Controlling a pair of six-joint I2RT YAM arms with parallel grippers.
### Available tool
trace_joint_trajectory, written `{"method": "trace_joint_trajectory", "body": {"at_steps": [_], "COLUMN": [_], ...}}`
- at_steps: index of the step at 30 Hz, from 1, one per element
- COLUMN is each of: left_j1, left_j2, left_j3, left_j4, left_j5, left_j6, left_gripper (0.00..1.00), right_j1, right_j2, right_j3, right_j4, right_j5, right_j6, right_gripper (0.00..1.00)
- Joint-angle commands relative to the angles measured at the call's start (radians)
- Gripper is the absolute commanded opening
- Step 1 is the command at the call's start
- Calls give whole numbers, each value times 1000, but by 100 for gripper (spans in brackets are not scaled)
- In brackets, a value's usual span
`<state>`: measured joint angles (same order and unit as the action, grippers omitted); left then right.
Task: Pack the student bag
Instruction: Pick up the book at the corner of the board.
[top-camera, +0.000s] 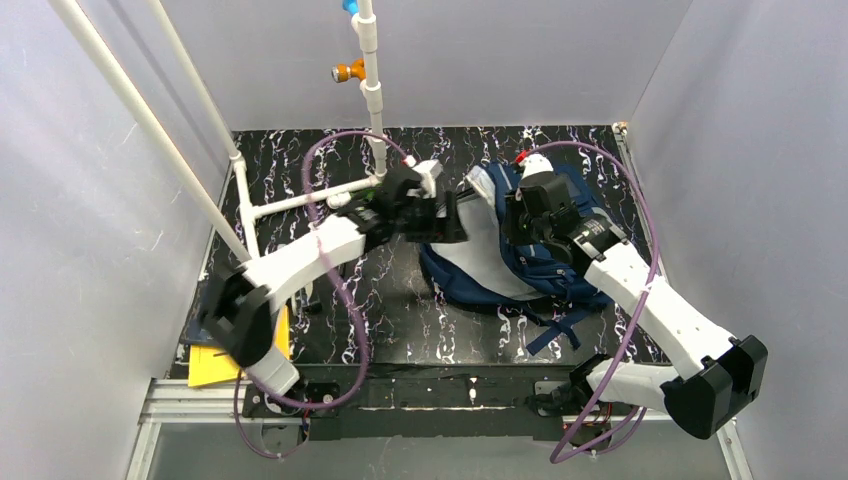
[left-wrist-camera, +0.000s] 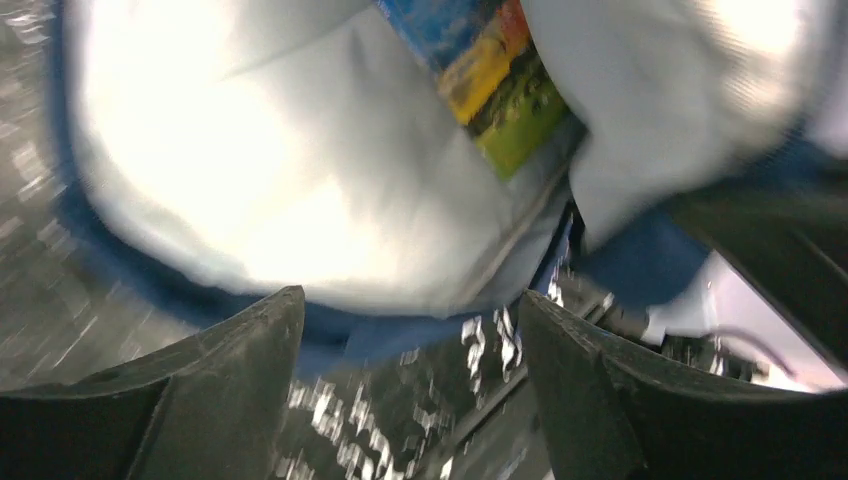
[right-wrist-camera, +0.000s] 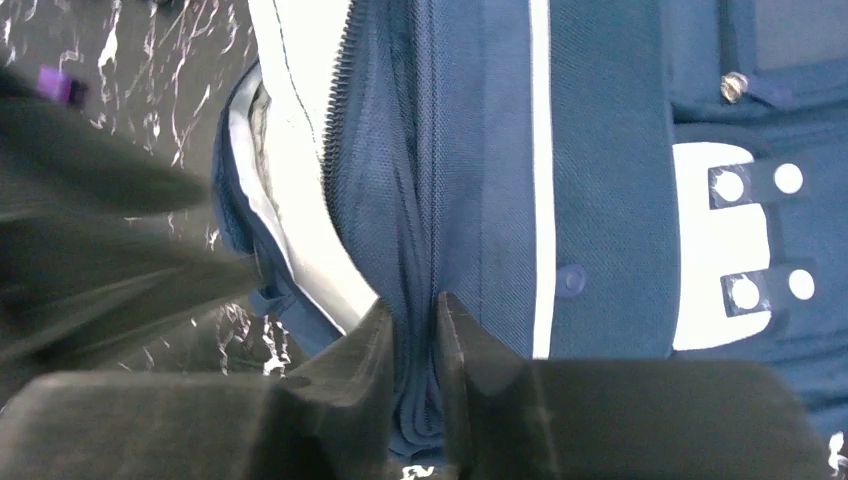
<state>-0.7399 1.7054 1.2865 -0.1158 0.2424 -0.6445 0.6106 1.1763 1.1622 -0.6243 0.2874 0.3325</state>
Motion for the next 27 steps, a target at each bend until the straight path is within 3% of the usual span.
{"method": "trace_joint_trajectory", "body": {"at_steps": [1,4,7,10,15,19,22,27], "left_j1": [27,54,69,86,100,102,101,101], "left_j2": [-400,-569,-713,-833,-935,-968,-999,-1004], "left_j3": [-56,-64,-81,-122,-131,-78,-4,119], "left_j4": [-460,-659,-803,-846,-836,-812,-809,-835], "left_j5": [25,-190,-513,-728,-959,-1066,-1059,-964], "left_j6": [273,321,317,294,322,395,417,445], "left_gripper": [80,87,97,98,98,98,98,98], "right_j1": [-3,-1,19,112,301,340,392,536], "right_j2": [-3,34,52,72,204,330,452,670], "right_j3": [-77,-74,-39,22,84,54,7,172], "right_j4": [95,91,96,143,311,618,902,998], "right_j5": [-81,-174,-174,-81,-6,-204,-365,-379], "right_j6": [-29,-73,-82,-59,106,395,617,686], "right_gripper": [37,54,67,79,89,96,96,91]}}
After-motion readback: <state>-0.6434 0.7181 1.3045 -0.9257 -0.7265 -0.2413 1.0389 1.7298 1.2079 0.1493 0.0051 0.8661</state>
